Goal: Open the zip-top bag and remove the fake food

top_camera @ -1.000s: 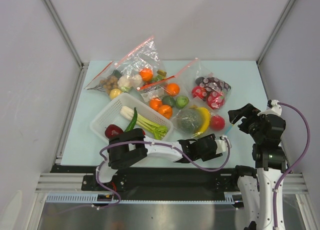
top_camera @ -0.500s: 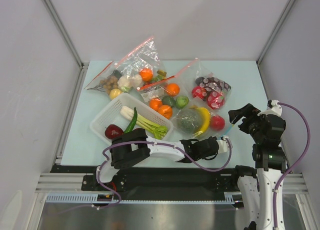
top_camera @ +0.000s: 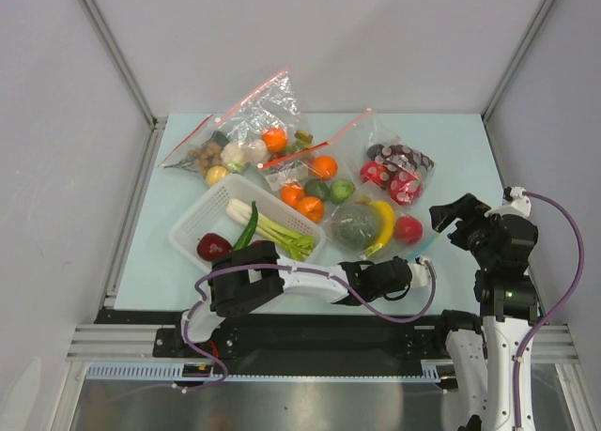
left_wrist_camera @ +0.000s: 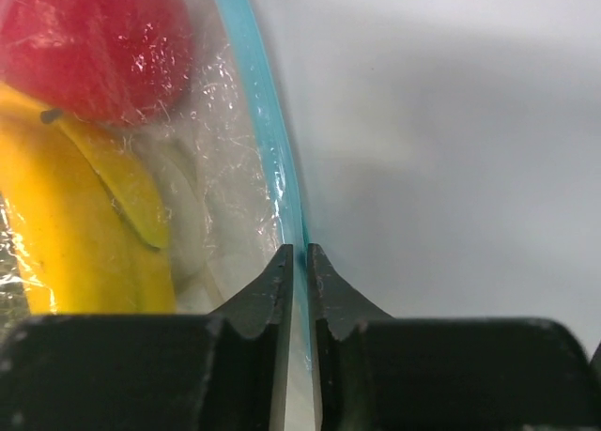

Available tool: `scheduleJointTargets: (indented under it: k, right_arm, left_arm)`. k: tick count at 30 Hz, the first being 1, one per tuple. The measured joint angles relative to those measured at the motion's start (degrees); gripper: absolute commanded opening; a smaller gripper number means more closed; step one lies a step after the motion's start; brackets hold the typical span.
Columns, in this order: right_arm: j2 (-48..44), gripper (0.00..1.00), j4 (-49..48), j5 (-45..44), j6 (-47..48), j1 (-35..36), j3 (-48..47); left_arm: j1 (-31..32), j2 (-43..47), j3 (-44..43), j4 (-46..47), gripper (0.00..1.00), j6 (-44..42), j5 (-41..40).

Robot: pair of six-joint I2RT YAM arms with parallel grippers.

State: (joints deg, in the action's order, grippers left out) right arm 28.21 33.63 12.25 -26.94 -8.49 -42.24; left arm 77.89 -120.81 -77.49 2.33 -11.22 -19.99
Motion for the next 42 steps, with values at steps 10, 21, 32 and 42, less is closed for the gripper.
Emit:
scheduleJointTargets:
  k: [10,21,32,42]
  right_arm:
    - [-0.2,0.88,0.0,0.0,0.0,0.0,-0.2]
    - [-0.7,0.88,0.7,-1.3,0.4,0.1,-0.2]
    - [-3.5,0.88,3.9,-1.7,0.5,0.5,0.6]
    - [-3.4,0.76,0.7,1.4,-7.2,2.2,9.9]
  left_arm:
    - [0.0,-1.0,0.0,0.1,0.00,-2.5,-2.3]
    - [-0.5,-0.9,0.1,2.9,0.00,-3.3,-3.8]
    - [-5.3,2.1,0.1,3.1,0.00,-2.3,-2.5]
    - [-7.7,4.2,0.2,0.6,0.00,-1.9,-0.9]
